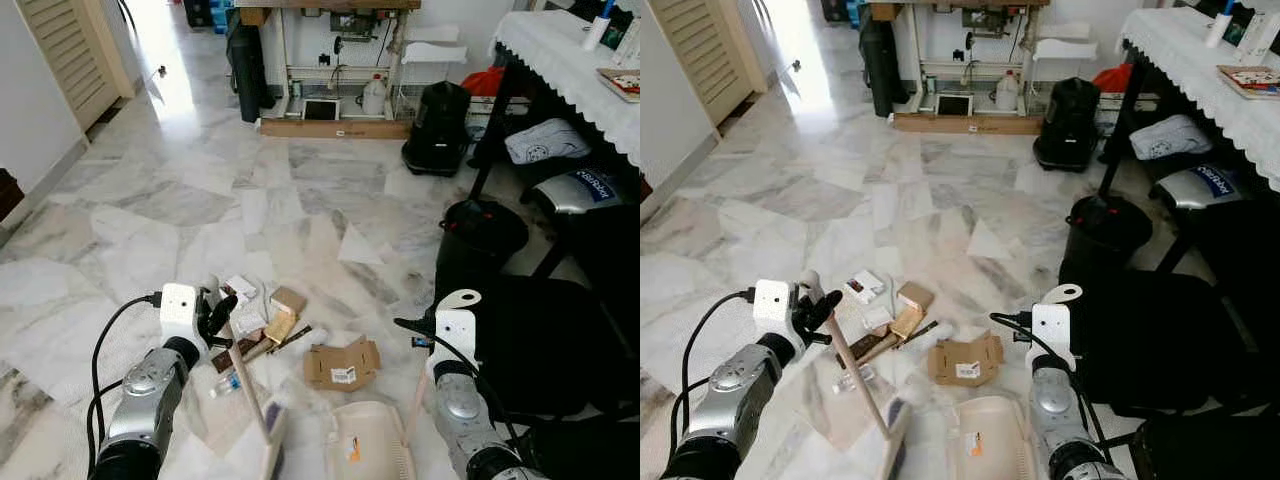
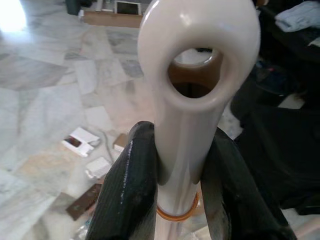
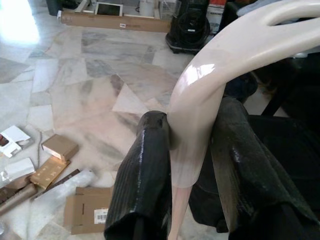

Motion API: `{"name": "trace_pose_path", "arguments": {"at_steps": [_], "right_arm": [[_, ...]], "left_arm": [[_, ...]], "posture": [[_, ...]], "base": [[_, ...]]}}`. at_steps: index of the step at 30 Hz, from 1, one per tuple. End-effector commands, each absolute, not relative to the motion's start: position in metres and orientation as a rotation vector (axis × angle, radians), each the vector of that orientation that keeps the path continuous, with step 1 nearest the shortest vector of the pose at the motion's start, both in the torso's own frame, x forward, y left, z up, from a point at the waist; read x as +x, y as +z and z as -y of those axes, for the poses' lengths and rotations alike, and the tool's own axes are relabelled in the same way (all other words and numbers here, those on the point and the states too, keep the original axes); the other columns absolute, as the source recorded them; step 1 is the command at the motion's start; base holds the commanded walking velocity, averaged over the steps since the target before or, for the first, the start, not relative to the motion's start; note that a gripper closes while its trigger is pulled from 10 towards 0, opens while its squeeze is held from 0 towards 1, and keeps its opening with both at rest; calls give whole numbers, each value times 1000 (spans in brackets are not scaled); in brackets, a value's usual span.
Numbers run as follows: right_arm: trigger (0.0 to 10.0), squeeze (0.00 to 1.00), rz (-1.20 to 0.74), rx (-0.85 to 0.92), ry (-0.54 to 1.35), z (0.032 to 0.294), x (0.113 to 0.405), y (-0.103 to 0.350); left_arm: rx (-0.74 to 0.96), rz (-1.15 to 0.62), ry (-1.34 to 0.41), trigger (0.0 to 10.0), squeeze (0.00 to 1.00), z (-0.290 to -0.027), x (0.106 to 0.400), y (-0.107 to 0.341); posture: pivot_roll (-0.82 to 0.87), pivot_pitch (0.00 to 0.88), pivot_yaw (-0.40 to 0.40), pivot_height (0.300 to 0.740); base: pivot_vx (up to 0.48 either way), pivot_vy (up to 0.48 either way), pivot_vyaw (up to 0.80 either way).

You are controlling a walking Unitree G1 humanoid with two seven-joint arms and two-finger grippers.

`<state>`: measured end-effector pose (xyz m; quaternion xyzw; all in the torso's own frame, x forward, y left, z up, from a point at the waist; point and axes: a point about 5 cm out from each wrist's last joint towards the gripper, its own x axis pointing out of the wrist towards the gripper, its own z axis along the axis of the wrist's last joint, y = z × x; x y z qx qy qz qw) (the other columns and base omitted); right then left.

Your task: Sweep floor

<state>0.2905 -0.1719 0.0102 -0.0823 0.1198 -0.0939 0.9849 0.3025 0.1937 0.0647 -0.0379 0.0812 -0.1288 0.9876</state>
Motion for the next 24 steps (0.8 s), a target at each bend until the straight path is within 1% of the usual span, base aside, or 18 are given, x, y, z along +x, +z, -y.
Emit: {"name": "trace_pose_path", "arguments": {"at_steps": [1, 10, 24], "right_arm": [[10000, 0, -340, -175, -191, 176, 278, -6], [10000, 0, -344, -166, -188, 176, 278, -6], [10000, 0, -355, -123, -200, 177, 281, -5]], "left_arm": [[-126, -182, -287, 10000, 0, -189, 303, 62], [-159, -150, -347, 10000, 0, -179, 306, 71], [-160, -49, -297, 10000, 0, -184, 316, 90]], "posture": [[16, 27, 10, 740], [21, 2, 10, 740], [30, 0, 2, 740]], "base": [[0, 0, 0], [0, 0, 0], [0, 0, 0]]}}
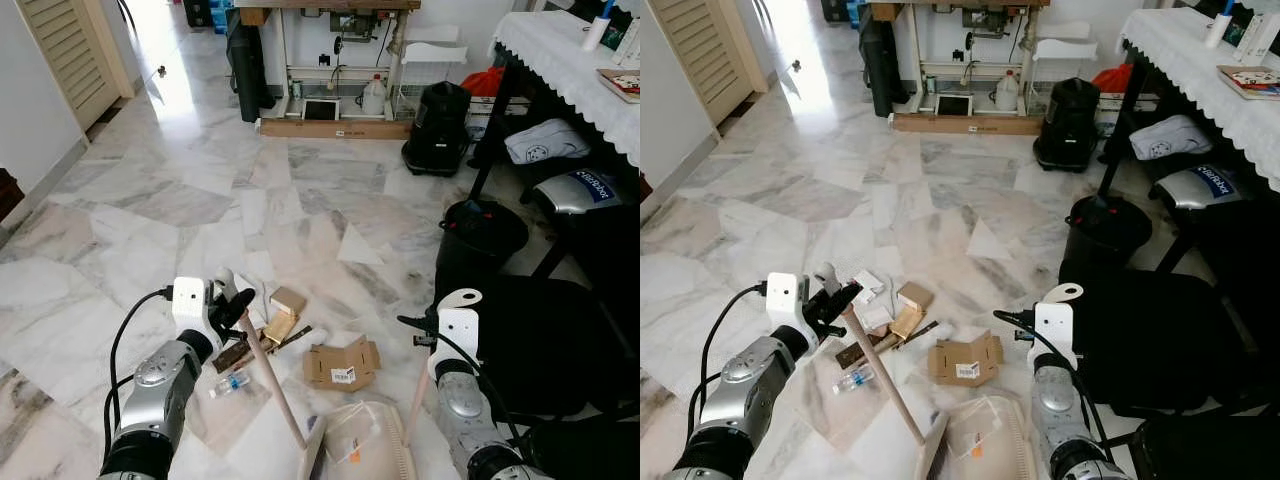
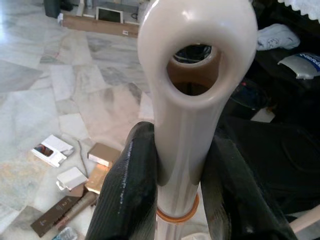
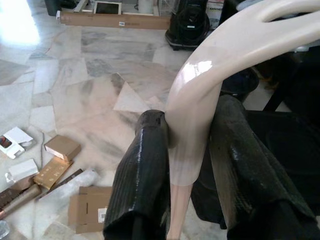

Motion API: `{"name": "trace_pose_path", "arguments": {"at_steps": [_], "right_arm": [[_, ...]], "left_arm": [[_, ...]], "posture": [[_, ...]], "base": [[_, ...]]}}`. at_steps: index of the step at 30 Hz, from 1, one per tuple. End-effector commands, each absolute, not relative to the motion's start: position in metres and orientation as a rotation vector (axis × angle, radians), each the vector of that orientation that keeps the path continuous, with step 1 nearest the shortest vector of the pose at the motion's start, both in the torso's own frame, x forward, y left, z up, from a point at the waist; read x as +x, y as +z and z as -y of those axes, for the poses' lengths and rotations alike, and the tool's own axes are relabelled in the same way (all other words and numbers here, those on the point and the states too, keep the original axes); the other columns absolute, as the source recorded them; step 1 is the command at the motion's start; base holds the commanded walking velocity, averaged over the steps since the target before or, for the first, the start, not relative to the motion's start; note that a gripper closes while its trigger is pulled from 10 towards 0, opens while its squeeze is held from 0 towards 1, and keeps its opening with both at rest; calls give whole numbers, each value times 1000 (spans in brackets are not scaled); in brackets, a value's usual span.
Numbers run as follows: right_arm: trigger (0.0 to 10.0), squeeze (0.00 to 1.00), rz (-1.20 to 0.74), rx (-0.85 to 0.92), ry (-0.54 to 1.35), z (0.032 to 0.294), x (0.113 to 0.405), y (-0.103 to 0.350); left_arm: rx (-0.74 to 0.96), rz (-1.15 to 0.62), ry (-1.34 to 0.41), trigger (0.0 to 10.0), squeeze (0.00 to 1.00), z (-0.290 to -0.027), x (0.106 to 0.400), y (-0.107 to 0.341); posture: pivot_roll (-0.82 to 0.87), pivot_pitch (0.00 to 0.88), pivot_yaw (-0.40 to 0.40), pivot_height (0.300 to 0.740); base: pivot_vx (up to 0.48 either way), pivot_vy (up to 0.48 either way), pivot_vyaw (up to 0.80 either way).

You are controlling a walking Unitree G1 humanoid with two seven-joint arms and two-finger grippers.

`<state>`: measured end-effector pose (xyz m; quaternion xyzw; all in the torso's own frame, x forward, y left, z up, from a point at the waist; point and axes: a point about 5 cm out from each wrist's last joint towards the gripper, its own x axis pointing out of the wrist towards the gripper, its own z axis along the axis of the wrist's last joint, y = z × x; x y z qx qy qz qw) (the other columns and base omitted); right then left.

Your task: Sweep floor

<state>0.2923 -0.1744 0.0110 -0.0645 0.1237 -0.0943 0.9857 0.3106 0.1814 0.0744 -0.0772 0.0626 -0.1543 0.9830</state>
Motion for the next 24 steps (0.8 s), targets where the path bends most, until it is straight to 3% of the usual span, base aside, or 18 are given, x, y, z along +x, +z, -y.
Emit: {"name": "trace_pose_path", "arguments": {"at_steps": [1, 13, 17, 24], "right_arm": [[10000, 0, -357, -116, -207, 177, 281, -5], [10000, 0, -350, 23, -266, 189, 285, -1], [10000, 0, -278, 127, -272, 191, 298, 14], [10000, 0, -206, 147, -288, 198, 305, 27]], "left_arm": [[-162, -38, -298, 10000, 0, -185, 316, 93], [-111, 5, -282, 10000, 0, -193, 314, 104], [20, 102, -87, 10000, 0, -210, 316, 114], [52, 99, -94, 10000, 0, -198, 306, 103]], "posture": [[32, 0, 2, 740], [36, 9, 6, 740], [32, 11, 7, 740], [14, 6, 5, 740]], "base": [[0, 0, 0], [0, 0, 0], [0, 0, 0], [0, 0, 0]]}}
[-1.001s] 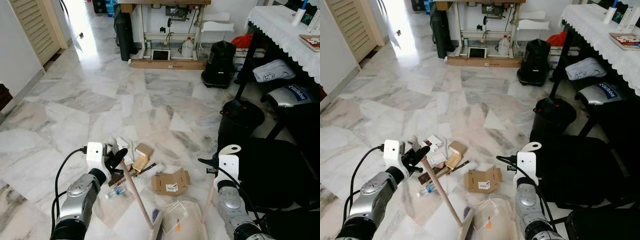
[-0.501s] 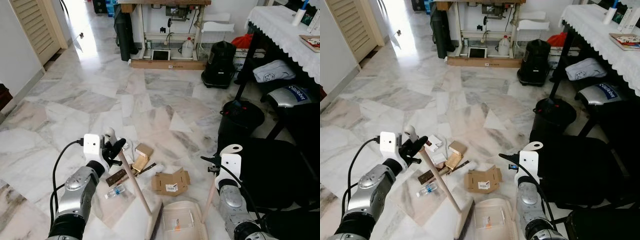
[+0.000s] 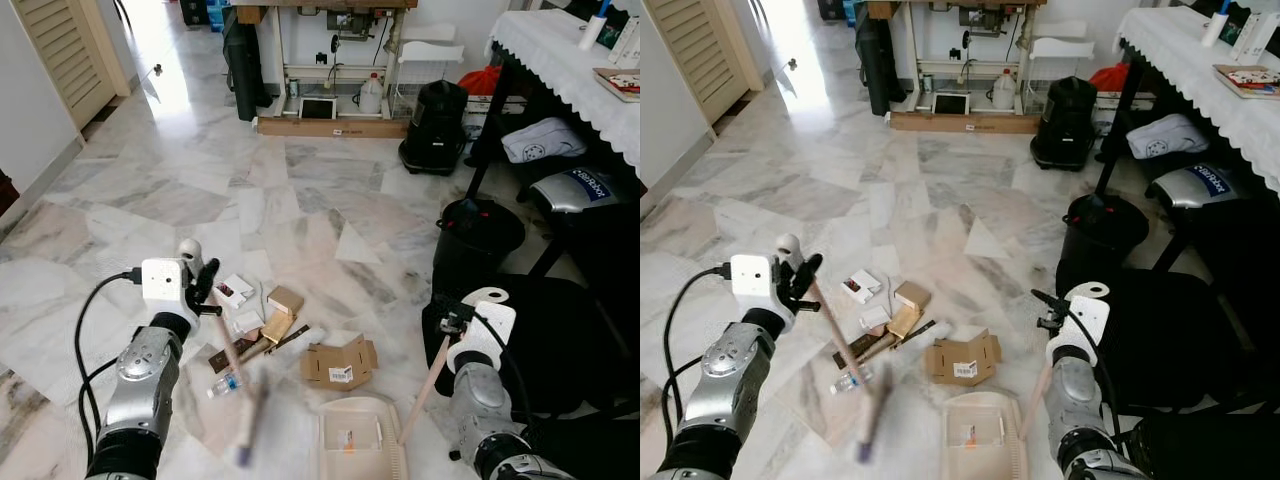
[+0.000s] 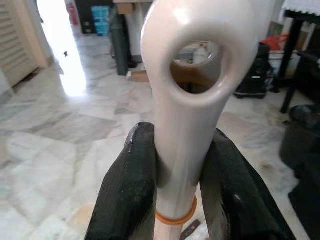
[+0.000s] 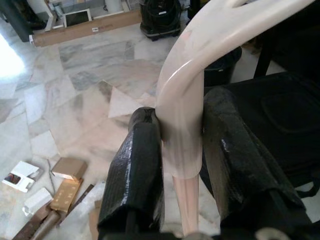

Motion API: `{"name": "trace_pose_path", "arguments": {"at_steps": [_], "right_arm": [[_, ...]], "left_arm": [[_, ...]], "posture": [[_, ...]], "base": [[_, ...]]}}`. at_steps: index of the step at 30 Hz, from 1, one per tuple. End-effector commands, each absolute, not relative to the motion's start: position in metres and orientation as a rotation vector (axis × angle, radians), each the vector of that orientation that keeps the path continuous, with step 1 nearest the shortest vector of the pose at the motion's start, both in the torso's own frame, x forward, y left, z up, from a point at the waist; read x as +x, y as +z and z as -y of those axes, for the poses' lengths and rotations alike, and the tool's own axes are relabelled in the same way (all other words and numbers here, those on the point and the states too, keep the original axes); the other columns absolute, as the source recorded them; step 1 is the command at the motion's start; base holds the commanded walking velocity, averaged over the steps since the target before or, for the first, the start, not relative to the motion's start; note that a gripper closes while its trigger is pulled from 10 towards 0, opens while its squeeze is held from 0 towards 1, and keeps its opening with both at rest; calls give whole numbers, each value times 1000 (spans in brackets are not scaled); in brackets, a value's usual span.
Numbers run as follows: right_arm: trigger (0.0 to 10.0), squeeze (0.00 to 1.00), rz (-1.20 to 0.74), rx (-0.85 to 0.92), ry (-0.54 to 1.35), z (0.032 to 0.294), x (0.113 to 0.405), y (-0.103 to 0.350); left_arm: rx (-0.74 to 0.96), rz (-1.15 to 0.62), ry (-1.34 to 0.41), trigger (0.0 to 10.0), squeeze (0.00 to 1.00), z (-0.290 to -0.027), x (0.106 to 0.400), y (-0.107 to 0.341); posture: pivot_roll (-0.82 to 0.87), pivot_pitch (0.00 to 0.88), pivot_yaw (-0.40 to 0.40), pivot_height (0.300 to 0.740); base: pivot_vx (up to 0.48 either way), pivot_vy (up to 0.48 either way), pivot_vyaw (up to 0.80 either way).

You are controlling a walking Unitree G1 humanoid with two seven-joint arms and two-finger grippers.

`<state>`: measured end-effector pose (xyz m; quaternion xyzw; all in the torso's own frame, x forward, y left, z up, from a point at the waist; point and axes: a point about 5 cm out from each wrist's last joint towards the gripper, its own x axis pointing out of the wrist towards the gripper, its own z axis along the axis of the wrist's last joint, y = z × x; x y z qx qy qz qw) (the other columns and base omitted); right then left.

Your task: Sweep floor

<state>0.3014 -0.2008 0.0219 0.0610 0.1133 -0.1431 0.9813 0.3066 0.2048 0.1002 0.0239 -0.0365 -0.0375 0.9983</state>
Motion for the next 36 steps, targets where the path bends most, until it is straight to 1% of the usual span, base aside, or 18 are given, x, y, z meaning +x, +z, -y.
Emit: {"name": "trace_pose_path", "arguments": {"at_steps": [1, 7, 12, 15, 21, 24, 32, 33, 36], "right_arm": [[10000, 0, -199, 146, -290, 199, 306, 28], [10000, 0, -146, 238, -296, 200, 306, 33], [10000, 0, -51, 304, -257, 195, 312, 48], [10000, 0, -43, 308, -259, 195, 311, 49], [10000, 0, -21, 382, -282, 197, 310, 51], [10000, 0, -5, 472, -315, 200, 311, 54], [10000, 0, -5, 496, -299, 197, 311, 56], [10000, 0, -4, 578, -327, 199, 311, 54], [10000, 0, -3, 645, -351, 201, 310, 52]], "left_arm": [[59, 101, -96, 10000, 0, -197, 305, 102], [66, 100, -97, 10000, 0, -189, 300, 97], [60, 110, -89, 10000, 0, -186, 300, 96], [70, 116, -93, 10000, 0, -183, 300, 96], [69, 139, -99, 10000, 0, -178, 301, 99], [62, 152, -103, 10000, 0, -175, 303, 102], [60, 160, -106, 10000, 0, -173, 304, 102], [62, 162, -107, 10000, 0, -174, 304, 103], [63, 164, -106, 10000, 0, -175, 304, 103]], "posture": [[14, 6, 5, 740], [8, 0, 4, 740], [0, 0, -2, 740], [-2, 0, -3, 740], [-2, 0, -8, 740], [-4, 0, -9, 740], [-4, 0, -9, 740], [6, 0, -10, 740], [10, 0, -9, 740]], "base": [[0, 0, 0], [0, 0, 0], [0, 0, 0], [0, 0, 0], [0, 0, 0], [0, 0, 0], [0, 0, 0], [0, 0, 0], [0, 0, 0]]}}
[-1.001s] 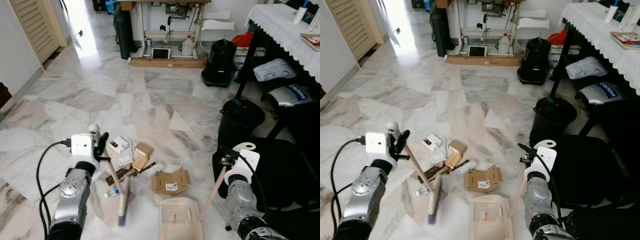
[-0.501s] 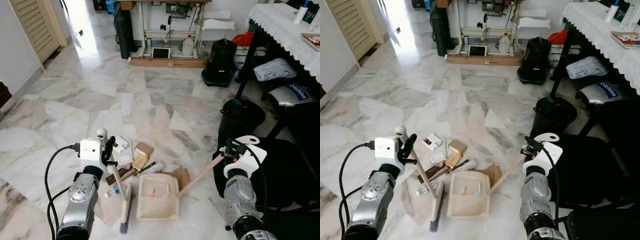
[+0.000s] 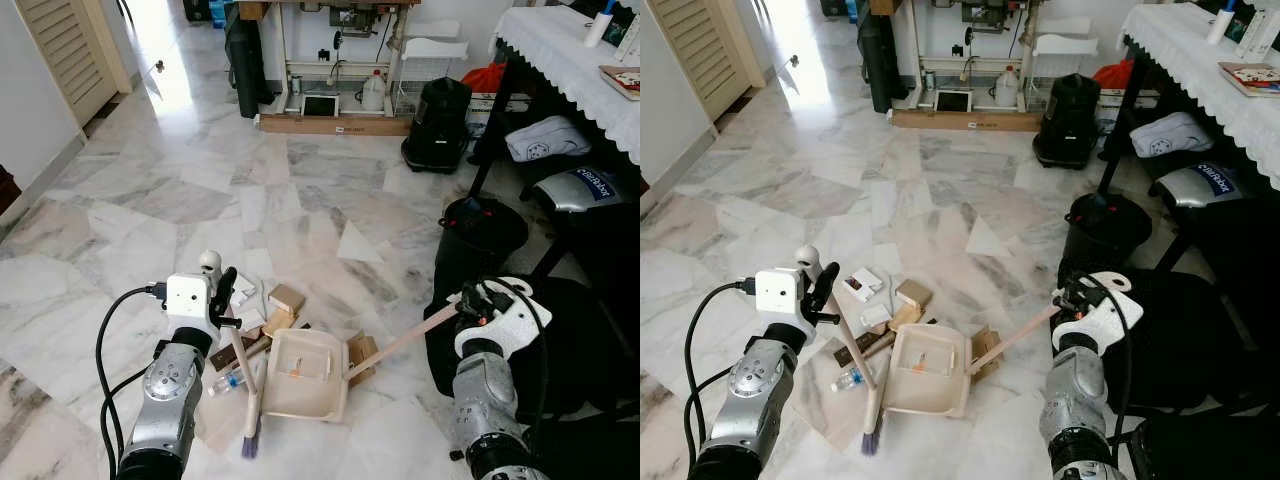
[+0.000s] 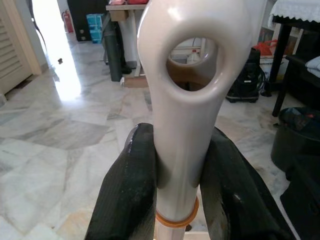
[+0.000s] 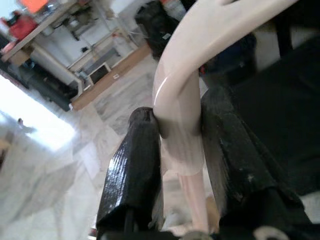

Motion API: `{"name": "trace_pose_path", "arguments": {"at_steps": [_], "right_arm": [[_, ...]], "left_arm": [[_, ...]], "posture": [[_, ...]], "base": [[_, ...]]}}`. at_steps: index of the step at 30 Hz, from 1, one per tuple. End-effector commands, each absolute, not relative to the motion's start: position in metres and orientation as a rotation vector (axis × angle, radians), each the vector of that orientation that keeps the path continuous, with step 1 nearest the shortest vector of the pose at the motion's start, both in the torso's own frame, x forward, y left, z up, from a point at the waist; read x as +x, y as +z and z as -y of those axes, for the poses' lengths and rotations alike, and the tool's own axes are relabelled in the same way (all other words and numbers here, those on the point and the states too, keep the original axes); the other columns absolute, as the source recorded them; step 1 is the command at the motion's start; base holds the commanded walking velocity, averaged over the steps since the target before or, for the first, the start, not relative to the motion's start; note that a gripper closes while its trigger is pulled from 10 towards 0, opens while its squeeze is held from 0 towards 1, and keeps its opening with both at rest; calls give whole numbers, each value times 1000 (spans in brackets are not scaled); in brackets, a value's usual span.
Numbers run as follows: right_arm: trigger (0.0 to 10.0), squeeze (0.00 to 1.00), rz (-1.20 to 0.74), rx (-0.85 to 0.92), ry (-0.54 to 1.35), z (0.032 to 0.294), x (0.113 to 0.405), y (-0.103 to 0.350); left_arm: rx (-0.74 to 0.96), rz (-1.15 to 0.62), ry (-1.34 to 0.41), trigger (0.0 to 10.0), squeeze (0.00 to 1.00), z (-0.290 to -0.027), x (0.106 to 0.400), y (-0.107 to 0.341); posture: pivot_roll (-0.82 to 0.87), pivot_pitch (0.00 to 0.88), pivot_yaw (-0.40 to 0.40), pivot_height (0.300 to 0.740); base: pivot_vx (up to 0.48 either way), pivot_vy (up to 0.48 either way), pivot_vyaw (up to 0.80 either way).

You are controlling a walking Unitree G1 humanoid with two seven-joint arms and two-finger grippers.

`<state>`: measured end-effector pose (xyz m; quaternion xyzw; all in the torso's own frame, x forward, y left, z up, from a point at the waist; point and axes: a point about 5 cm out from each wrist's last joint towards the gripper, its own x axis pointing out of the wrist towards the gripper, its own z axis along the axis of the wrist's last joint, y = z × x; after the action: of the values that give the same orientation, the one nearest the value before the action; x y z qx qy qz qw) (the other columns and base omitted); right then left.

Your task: Sweep floor

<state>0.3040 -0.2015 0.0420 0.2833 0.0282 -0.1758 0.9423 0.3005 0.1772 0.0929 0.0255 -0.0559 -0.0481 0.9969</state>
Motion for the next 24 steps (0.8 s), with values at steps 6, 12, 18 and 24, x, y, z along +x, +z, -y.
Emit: {"name": "trace_pose_path", "arguments": {"at_steps": [6, 12, 18, 24], "right_arm": [[10000, 0, -19, 588, -315, 198, 310, 52], [10000, 0, -20, 445, -280, 199, 310, 54], [10000, 0, 10, 354, -239, 199, 312, 62], [10000, 0, 9, 284, -240, 206, 310, 62]], "left_arm": [[74, 161, -108, 10000, 0, -178, 304, 103], [78, 176, -102, 10000, 0, -179, 307, 108], [92, 193, -108, 10000, 0, -178, 303, 110], [86, 204, -83, 10000, 0, -181, 298, 110]], "posture": [[7, 0, -1, 740], [11, 0, -5, 740], [-1, 0, -7, 740], [-2, 0, -14, 740]], "base": [[0, 0, 0], [0, 0, 0], [0, 0, 0], [0, 0, 0]]}}
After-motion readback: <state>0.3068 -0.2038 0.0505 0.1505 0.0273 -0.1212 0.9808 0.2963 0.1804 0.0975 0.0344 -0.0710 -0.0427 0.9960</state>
